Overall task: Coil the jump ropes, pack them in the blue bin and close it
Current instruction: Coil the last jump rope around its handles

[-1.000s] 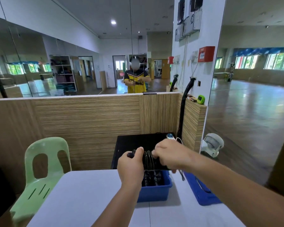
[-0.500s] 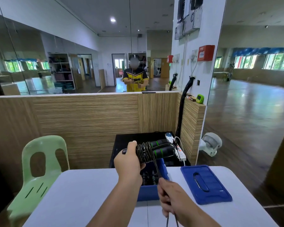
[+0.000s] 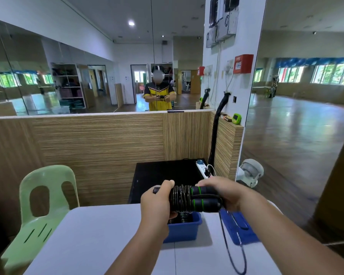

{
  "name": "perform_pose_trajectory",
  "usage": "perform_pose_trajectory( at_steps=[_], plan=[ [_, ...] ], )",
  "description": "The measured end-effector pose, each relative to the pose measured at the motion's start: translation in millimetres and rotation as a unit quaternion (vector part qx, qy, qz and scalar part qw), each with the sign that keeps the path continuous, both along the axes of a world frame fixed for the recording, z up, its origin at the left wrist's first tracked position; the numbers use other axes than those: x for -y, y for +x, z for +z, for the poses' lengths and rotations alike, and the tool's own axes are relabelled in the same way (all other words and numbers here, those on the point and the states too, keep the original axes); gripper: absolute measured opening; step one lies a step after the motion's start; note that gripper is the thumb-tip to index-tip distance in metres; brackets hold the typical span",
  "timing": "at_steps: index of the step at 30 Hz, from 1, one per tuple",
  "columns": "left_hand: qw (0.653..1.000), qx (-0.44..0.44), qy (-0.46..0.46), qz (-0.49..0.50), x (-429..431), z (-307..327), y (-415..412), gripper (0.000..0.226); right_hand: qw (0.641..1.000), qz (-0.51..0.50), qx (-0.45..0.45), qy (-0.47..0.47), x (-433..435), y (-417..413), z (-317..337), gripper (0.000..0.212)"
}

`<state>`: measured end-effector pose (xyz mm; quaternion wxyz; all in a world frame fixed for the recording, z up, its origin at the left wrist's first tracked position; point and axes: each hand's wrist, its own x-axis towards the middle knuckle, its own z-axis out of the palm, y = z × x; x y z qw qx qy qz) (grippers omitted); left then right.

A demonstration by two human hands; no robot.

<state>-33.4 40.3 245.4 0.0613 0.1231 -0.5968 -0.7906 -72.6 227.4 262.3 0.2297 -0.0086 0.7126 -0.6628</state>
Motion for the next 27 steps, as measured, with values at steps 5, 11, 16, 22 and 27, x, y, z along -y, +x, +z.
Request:
perform_pose_trajectory(
  at_steps=[5,11,16,22,27],
  plan=[
    [0.99,-0.072,-0.098,0.072,-3,-7,5,0.042,0.995,-0.009,-0.021,0.102,18,4,22,0.048],
    [0.982,-0.08,-0.156,0.073,-6,-16,10,0.039,0.926,-0.084,-0.223,0.291,24,2,0,0.047],
    [0.765,-0.359,-0.533,0.038,21,-18,1,0.044,0.944,-0.074,-0.179,0.268,17,3,1,0.045],
    [0.434,-0.428,-0.786,-0.109,44,-12,-21,0.072,0.957,-0.039,-0.14,0.253,18,0,7,0.037],
    [0.414,-0.418,-0.797,-0.136,44,-4,-20,0.072,0.942,-0.024,-0.148,0.299,19,-3,8,0.037]
  ],
)
